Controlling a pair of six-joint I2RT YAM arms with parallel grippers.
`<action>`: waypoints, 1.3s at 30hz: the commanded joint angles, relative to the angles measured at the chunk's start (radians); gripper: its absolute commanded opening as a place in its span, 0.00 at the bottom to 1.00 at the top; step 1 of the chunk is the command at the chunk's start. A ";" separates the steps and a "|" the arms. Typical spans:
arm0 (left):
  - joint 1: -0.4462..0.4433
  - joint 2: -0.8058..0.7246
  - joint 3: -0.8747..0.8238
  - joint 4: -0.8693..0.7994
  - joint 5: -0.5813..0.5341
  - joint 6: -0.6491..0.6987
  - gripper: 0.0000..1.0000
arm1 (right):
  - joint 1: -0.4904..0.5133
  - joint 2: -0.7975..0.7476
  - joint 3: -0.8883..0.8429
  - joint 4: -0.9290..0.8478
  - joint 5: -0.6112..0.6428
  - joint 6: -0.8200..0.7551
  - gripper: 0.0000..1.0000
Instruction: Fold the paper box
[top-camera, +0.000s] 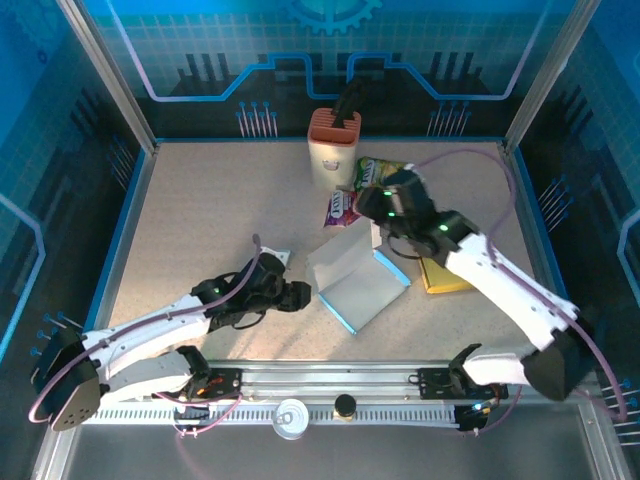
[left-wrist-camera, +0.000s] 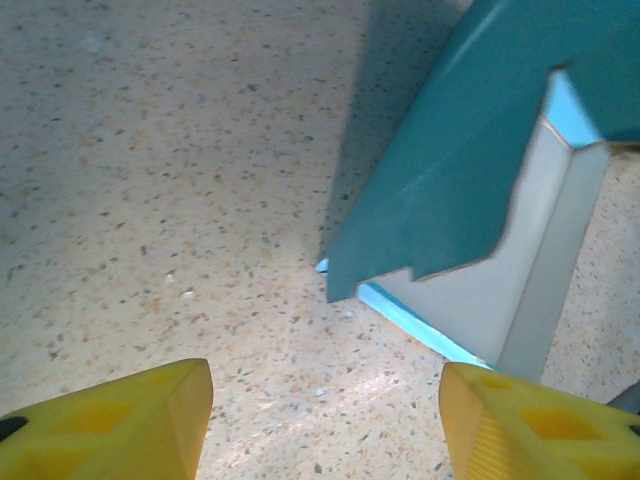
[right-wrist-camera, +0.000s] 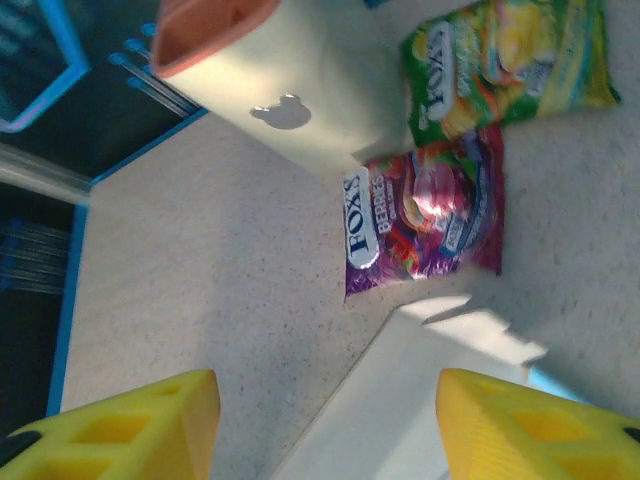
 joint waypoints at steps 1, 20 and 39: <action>-0.022 0.026 0.031 0.030 -0.020 0.027 0.61 | -0.156 -0.068 -0.115 0.189 -0.405 -0.332 0.59; -0.042 0.196 0.173 -0.022 -0.145 0.143 0.16 | -0.390 -0.091 -0.214 0.096 -0.660 -0.430 0.53; 0.155 0.186 0.289 -0.158 0.056 0.620 0.00 | -0.314 -0.050 -0.227 0.069 -0.598 -0.687 0.58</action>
